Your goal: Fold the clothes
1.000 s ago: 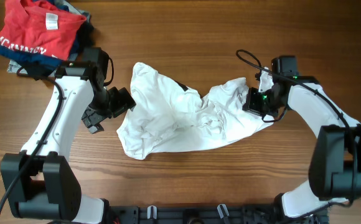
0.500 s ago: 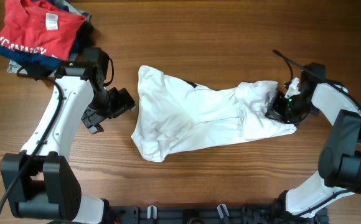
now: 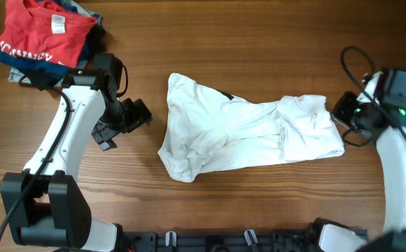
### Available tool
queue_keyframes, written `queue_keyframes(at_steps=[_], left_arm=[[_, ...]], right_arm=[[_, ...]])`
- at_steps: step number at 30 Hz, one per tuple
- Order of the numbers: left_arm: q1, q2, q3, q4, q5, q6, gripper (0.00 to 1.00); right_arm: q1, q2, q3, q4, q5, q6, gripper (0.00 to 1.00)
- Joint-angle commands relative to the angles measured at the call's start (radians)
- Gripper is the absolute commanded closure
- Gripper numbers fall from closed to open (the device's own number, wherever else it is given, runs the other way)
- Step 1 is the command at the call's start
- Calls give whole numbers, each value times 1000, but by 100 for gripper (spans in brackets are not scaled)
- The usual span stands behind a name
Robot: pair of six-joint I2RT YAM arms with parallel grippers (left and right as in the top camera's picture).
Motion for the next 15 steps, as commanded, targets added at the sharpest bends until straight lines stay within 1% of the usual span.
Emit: queue_keyframes(at_steps=[1,3,5,9,11,13,15], left_arm=[[1,0,-5,15,8,12,0],[1,0,-5,14,8,12,0],[1,0,-5,13,8,12,0],[1,0,-5,14,8,12,0],[1,0,-5,14,8,12,0],[1,0,-5,14,8,12,0],[1,0,-5,14,8,12,0]], right_arm=[[0,25,0,1,8,-38,80],[0,72,0,16,-40,-45,82],[0,169,0,53,-147,-116,86],[2,341,0,126,-292,-120,88],[22,404,0,171,-333,-116,88],[46,452,0,219,-332,-109,87],[66,491,0,308,-327,-80,85]])
